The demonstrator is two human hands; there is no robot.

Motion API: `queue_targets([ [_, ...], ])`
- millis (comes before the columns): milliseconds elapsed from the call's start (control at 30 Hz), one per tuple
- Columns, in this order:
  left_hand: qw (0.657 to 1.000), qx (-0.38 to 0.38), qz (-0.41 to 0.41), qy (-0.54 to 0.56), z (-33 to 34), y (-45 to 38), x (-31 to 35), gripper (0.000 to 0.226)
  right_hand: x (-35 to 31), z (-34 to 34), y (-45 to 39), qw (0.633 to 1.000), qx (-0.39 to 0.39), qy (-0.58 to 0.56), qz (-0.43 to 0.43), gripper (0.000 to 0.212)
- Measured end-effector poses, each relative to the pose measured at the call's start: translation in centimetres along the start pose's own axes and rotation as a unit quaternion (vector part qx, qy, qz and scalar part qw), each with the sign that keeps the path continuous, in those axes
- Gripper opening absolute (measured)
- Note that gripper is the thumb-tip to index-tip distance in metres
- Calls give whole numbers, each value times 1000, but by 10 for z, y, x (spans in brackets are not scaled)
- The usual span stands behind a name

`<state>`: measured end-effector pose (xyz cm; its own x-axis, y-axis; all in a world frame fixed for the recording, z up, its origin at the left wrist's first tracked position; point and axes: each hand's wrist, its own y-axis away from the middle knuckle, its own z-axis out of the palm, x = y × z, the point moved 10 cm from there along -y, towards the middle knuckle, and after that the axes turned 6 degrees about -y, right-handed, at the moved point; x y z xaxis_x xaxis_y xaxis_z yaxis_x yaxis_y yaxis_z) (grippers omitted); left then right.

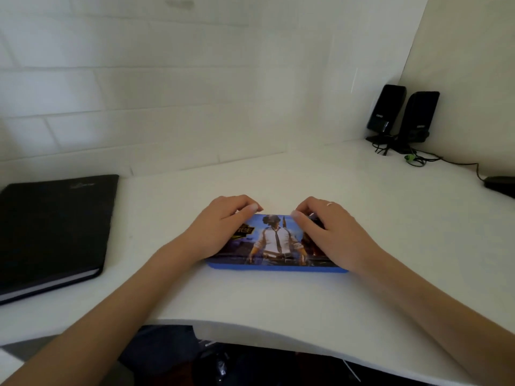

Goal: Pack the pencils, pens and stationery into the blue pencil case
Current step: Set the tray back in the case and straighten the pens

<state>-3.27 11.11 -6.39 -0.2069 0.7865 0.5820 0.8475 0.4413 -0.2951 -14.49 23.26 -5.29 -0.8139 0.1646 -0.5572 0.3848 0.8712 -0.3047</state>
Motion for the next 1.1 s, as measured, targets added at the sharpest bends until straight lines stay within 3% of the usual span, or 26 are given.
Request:
queue_targets([
  [167,997,62,-2,-47,-18,21,18,29,-38,-13,32,976,93,171,-99,40],
  [333,975,-50,92,-196,7,66,32,66,-24,11,63,961,-55,252,-97,65],
  [467,938,-74,100,-323,7,74,23,63,-18,25,56,959,-131,240,-72,79],
  [567,922,-63,40,-379,-6,65,-1,68,-27,44,26,958,-151,232,-74,84],
  [700,879,-63,-90,-463,-38,52,-47,62,-46,78,-38,962,-147,214,-83,51],
  [900,822,-77,-297,-480,-92,36,-121,70,-98,144,-121,970,-111,171,-135,50],
  [967,811,-73,-324,-483,-107,33,-140,68,-109,157,-140,971,-96,162,-147,49],
  [1100,820,-64,-331,-463,-115,21,-164,66,-108,169,-168,972,-84,158,-151,49],
])
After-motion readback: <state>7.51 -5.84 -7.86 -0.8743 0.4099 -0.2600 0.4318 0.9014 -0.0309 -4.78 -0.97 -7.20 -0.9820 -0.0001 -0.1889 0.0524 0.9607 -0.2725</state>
